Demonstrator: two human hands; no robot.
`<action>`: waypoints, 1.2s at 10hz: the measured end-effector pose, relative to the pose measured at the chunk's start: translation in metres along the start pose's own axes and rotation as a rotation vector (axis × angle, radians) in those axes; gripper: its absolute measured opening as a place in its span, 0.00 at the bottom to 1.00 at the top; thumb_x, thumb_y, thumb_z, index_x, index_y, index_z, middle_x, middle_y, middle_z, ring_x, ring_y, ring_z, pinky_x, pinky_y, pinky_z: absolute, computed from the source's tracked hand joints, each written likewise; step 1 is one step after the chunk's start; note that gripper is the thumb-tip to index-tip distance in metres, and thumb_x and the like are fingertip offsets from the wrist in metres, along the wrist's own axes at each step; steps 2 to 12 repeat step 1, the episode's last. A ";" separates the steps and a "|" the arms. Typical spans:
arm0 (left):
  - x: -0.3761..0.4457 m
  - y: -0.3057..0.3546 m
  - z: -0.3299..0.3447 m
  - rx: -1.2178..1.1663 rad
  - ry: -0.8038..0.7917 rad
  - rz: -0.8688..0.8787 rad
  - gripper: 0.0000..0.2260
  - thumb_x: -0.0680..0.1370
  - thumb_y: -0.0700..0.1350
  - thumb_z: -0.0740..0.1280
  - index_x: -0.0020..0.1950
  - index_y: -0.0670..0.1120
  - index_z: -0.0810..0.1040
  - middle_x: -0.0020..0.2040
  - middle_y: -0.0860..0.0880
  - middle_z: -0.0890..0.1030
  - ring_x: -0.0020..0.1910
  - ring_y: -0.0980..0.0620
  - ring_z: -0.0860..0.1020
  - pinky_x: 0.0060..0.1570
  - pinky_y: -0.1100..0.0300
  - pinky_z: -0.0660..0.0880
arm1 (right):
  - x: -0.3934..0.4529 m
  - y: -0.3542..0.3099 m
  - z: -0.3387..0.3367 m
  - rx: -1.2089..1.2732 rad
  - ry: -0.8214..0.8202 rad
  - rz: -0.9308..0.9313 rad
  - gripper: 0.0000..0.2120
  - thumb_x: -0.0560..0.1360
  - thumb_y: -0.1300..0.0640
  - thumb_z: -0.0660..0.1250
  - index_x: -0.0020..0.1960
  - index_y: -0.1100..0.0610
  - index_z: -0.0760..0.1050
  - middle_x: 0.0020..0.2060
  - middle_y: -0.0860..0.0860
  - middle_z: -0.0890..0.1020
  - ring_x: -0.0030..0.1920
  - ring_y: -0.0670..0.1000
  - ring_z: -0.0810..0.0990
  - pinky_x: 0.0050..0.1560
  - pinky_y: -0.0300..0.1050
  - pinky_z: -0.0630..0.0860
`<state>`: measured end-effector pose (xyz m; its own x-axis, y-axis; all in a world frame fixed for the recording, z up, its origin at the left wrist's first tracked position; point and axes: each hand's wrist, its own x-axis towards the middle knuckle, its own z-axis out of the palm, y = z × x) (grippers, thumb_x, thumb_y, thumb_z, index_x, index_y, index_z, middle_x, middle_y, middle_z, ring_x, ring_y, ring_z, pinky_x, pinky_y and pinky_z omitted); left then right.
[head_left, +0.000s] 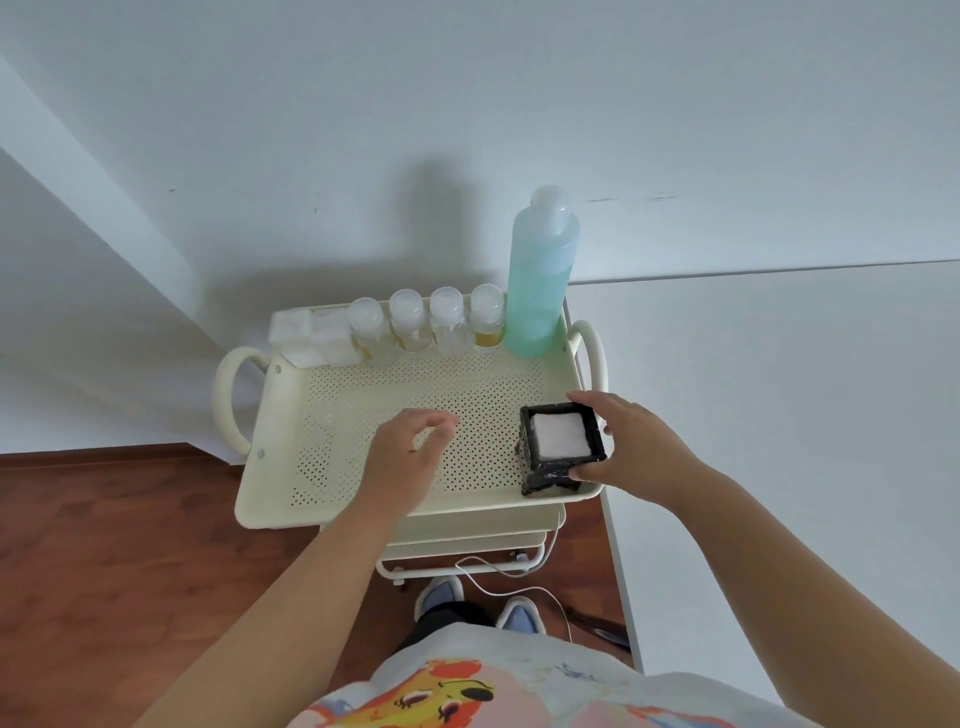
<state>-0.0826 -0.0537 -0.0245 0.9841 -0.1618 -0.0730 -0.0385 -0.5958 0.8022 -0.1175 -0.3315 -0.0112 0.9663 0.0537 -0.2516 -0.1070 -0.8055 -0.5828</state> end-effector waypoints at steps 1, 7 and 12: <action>0.006 -0.038 -0.018 0.149 -0.059 -0.308 0.13 0.78 0.55 0.64 0.60 0.54 0.78 0.62 0.55 0.77 0.64 0.52 0.73 0.63 0.52 0.67 | -0.001 -0.006 -0.012 0.008 -0.067 0.030 0.44 0.61 0.41 0.76 0.72 0.38 0.58 0.67 0.40 0.69 0.61 0.46 0.66 0.56 0.43 0.65; 0.006 -0.038 -0.018 0.149 -0.059 -0.308 0.13 0.78 0.55 0.64 0.60 0.54 0.78 0.62 0.55 0.77 0.64 0.52 0.73 0.63 0.52 0.67 | -0.001 -0.006 -0.012 0.008 -0.067 0.030 0.44 0.61 0.41 0.76 0.72 0.38 0.58 0.67 0.40 0.69 0.61 0.46 0.66 0.56 0.43 0.65; 0.006 -0.038 -0.018 0.149 -0.059 -0.308 0.13 0.78 0.55 0.64 0.60 0.54 0.78 0.62 0.55 0.77 0.64 0.52 0.73 0.63 0.52 0.67 | -0.001 -0.006 -0.012 0.008 -0.067 0.030 0.44 0.61 0.41 0.76 0.72 0.38 0.58 0.67 0.40 0.69 0.61 0.46 0.66 0.56 0.43 0.65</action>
